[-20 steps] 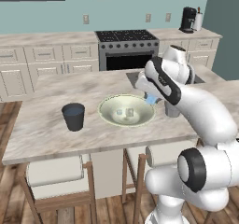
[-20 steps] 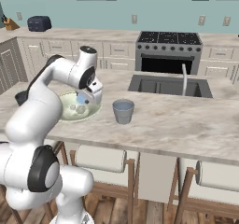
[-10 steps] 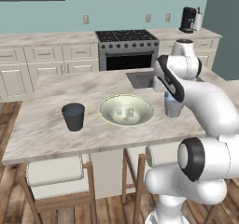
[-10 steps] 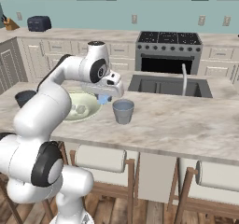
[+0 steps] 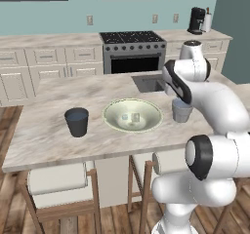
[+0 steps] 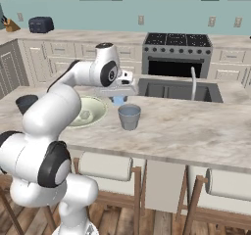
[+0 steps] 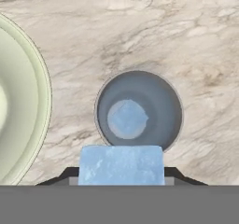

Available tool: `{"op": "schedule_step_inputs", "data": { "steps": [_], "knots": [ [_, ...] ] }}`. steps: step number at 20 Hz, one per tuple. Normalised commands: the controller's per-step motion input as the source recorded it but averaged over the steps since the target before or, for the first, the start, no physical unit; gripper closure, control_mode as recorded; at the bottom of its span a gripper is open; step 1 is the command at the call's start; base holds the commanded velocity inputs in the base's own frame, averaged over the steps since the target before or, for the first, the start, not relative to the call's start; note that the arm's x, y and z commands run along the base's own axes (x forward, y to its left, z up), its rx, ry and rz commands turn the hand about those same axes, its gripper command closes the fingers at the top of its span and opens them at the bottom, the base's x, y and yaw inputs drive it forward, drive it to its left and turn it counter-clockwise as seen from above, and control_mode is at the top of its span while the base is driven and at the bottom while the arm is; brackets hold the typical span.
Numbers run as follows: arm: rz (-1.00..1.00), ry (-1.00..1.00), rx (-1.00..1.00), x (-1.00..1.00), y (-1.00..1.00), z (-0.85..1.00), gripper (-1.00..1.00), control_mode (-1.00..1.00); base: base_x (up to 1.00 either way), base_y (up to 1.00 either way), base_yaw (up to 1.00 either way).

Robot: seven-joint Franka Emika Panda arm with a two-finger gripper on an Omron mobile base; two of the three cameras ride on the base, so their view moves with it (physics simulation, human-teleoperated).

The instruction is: There are four ice cubes in the ice bowl. Place two ice cubes in each glass of water.

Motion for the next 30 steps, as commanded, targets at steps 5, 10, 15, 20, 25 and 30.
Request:
{"op": "schedule_step_inputs", "data": {
  "steps": [5, 10, 15, 20, 25, 30],
  "knots": [
    [0.01, -0.05, 0.0, 0.26, -0.12, -0.03, 1.0, -1.0, 0.0, 0.0, 0.0],
    [0.0, -0.02, 0.0, 0.04, -0.44, -0.07, 1.0, -1.0, 0.0, 0.0, 0.0],
    [0.0, -0.02, 0.0, 0.01, -0.06, -0.08, 1.0, -1.0, 0.0, 0.0, 0.0],
    [0.0, -0.02, 0.0, 0.26, 0.01, -0.17, 1.0, -1.0, 0.0, 0.0, 0.0],
    [0.0, 0.0, 0.0, 0.06, 0.01, -0.22, 1.0, -1.0, 0.0, 0.0, 0.0],
    [0.0, 0.0, 0.01, 0.0, 0.0, -0.21, 1.0, -1.0, 0.0, 0.0, 0.0]
  ]
}}
